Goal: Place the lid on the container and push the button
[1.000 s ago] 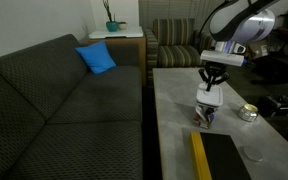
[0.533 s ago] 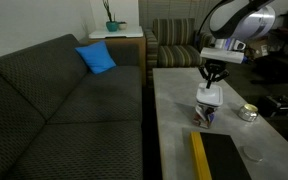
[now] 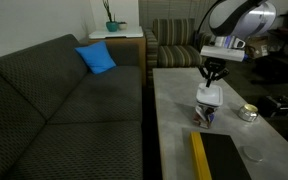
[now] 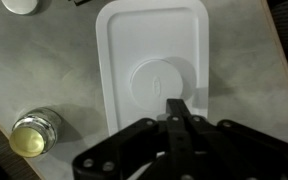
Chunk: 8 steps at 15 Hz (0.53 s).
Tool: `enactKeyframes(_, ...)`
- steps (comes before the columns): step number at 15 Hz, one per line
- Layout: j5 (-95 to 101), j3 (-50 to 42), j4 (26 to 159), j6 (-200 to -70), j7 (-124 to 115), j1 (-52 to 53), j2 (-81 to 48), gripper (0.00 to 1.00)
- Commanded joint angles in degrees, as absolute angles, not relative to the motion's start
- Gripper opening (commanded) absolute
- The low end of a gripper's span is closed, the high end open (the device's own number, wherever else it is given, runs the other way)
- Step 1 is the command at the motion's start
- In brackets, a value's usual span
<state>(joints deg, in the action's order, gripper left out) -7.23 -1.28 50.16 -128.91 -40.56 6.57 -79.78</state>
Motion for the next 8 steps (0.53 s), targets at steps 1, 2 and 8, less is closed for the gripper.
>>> enactKeyframes(1,-7.9,0.4,57.4,-131.1,-36.8,5.7,-74.6,0.0)
enactKeyframes(2,-7.9,0.7,58.5,-131.5,-36.1,5.7,-73.7,0.0)
enactKeyframes(8,-8.5,2.8,66.5,-132.4,-32.0,4.7,-68.9,0.0)
